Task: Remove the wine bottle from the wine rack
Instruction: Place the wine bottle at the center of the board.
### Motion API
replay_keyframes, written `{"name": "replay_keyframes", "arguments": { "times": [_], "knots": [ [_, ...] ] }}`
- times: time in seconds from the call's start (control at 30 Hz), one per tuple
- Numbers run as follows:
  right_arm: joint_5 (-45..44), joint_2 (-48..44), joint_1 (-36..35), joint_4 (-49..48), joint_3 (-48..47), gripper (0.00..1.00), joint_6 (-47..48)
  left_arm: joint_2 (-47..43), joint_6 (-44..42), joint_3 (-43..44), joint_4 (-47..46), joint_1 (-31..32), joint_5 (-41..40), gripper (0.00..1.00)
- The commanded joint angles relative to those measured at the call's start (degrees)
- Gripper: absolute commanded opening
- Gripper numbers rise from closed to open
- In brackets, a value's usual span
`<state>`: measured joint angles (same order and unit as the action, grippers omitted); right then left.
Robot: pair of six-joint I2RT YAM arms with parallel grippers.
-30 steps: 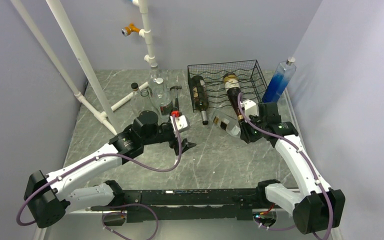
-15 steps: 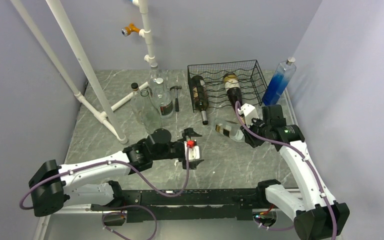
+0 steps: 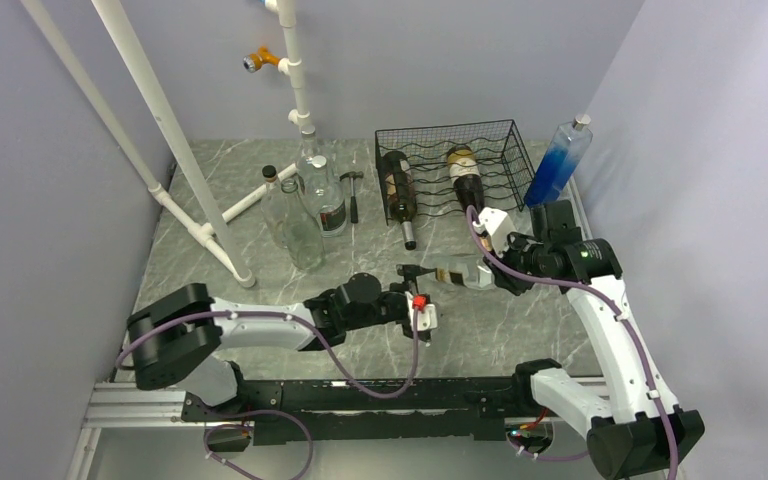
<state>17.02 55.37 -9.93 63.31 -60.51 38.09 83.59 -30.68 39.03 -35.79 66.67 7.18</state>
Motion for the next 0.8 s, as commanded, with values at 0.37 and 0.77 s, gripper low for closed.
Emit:
{"name": "replay_keyframes", "arguments": {
  "times": [0.37, 0.77],
  "knots": [
    [9.2, 2.8, -1.2, 2.2, -8.2, 0.0, 2.1, 16.5, 7.6, 9.9, -25.7, 1.0, -4.7, 0.99],
    [8.9, 3.7, -4.0, 1.6, -9.1, 0.0, 1.3, 20.4, 11.9, 13.2, -24.2, 1.1, -3.9, 0.98]
  ]
}}
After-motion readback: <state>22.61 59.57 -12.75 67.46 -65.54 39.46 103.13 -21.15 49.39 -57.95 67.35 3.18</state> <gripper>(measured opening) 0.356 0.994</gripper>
